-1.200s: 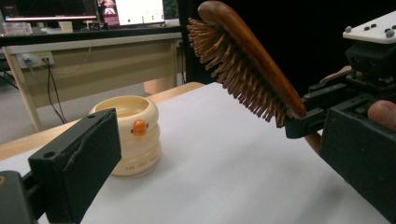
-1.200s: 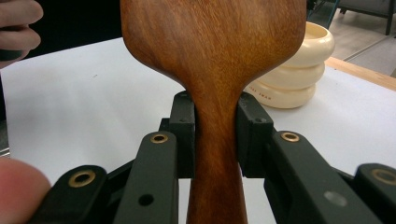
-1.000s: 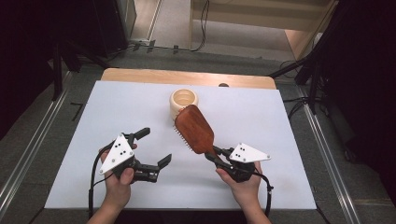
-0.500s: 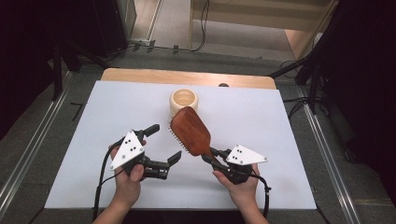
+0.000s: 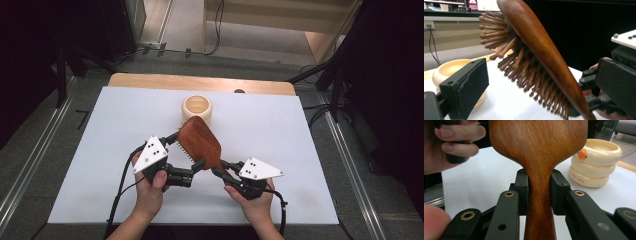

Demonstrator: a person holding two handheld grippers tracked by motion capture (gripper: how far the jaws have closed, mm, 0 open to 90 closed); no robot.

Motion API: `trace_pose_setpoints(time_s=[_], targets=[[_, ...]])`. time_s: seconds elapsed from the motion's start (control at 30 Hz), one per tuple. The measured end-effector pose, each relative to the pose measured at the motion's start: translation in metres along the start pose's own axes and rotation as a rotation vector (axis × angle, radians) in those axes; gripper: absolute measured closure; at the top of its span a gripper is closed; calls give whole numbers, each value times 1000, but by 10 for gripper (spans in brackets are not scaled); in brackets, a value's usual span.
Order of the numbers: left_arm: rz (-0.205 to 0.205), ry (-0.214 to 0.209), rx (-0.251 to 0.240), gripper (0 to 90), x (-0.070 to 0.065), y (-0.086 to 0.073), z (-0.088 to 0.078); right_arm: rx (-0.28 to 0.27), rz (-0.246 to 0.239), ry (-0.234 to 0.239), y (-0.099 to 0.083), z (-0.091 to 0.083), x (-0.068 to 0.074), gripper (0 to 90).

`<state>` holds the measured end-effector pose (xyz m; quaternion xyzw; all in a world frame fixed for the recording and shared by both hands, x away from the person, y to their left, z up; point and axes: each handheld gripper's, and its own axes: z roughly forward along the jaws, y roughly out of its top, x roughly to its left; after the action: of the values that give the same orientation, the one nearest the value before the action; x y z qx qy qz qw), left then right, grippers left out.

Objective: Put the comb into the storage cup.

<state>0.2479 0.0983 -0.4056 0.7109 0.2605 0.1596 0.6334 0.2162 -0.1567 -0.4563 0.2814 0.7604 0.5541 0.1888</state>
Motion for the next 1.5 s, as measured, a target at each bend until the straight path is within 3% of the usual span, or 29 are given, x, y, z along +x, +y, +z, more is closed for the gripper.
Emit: trace_pose_setpoints(time_s=[0.3,0.47,0.7,0.8,1.0,1.37,1.5], targets=[[-46,-24,-24,0,0,2,7,-16,-13,14,3,2,8,699],[-68,-8,-17,24,0,2,9,-22,-18,18,3,3,11,699],[-121,-1,-15,163,2,3,11,-26,-24,18,4,4,15,699],[-139,11,-8,294,4,3,11,-25,-28,13,3,5,17,699],[-178,-42,1,372,7,3,11,-28,-32,-4,1,7,18,698],[-198,-154,-10,498,7,2,11,-40,-53,1,-3,9,16,699],[-171,-157,-2,526,6,3,10,-42,-52,2,-2,11,15,689]])
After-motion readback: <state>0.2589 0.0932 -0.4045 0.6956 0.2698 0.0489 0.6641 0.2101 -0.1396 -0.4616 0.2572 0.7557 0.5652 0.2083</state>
